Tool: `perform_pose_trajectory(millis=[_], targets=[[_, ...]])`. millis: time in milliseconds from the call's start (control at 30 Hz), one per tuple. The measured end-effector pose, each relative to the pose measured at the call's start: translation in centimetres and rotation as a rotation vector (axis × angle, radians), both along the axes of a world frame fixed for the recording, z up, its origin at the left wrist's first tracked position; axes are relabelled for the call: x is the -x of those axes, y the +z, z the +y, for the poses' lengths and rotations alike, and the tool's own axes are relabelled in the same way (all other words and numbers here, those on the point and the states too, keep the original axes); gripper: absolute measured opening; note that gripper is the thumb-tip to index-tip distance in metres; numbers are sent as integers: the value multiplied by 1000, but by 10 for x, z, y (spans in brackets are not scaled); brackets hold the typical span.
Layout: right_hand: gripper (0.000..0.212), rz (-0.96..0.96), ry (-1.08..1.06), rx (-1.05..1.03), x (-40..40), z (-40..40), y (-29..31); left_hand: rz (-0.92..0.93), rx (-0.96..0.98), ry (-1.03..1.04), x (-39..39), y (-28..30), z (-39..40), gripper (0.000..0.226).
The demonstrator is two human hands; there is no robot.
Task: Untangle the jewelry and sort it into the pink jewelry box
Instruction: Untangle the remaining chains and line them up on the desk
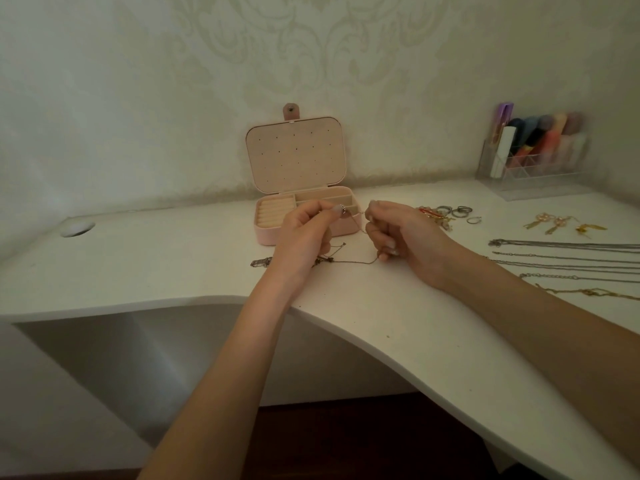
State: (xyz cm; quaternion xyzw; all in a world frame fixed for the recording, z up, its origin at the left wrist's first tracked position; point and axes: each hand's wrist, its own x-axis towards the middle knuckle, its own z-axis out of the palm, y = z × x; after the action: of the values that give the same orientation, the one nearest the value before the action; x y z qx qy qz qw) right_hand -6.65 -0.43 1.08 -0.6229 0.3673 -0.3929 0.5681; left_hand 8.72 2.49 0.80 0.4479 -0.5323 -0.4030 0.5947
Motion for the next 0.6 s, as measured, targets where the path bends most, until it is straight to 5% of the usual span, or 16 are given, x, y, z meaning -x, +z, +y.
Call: perform_pose_trajectory(millis=[600], targets=[[34, 72, -86, 131, -4, 8, 1, 137, -36, 17, -3, 1, 3, 20]])
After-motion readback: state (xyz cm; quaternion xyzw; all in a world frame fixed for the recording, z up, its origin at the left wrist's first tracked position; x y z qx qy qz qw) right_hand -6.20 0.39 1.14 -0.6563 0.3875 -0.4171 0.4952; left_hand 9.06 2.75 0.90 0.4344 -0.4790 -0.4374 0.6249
